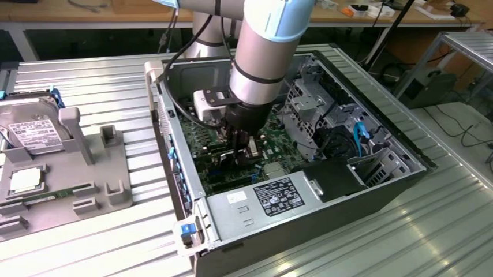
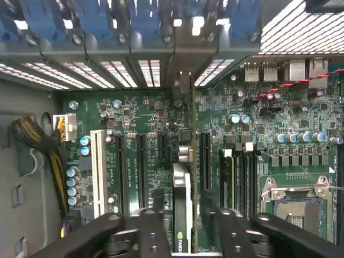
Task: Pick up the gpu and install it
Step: 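Insert the gpu into the slot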
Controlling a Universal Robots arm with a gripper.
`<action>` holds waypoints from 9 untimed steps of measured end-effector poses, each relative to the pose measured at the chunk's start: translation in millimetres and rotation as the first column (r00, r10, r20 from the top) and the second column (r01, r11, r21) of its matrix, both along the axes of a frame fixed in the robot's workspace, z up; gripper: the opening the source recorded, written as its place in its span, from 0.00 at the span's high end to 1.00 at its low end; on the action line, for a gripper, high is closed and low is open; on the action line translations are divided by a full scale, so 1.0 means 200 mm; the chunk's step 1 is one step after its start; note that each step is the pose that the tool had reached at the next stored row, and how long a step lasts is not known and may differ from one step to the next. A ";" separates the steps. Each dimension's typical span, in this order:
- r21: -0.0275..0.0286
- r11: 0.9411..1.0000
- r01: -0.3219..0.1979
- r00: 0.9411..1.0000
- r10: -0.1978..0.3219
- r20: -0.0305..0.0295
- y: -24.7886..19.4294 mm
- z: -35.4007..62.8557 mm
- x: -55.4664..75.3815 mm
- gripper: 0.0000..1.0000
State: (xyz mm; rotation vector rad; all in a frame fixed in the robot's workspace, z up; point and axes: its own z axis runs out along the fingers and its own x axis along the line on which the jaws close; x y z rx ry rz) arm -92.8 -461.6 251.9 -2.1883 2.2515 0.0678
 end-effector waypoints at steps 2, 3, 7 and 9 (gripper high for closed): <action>-0.001 1.000 0.000 1.000 0.000 0.000 0.000 0.007 0.00 0.53; 0.000 1.000 0.000 1.000 0.000 0.000 0.000 0.038 0.00 0.53; -0.001 1.000 0.000 1.000 0.000 0.000 0.002 0.193 0.00 0.74; -0.001 1.000 0.000 1.000 0.000 0.000 0.002 0.204 0.00 0.80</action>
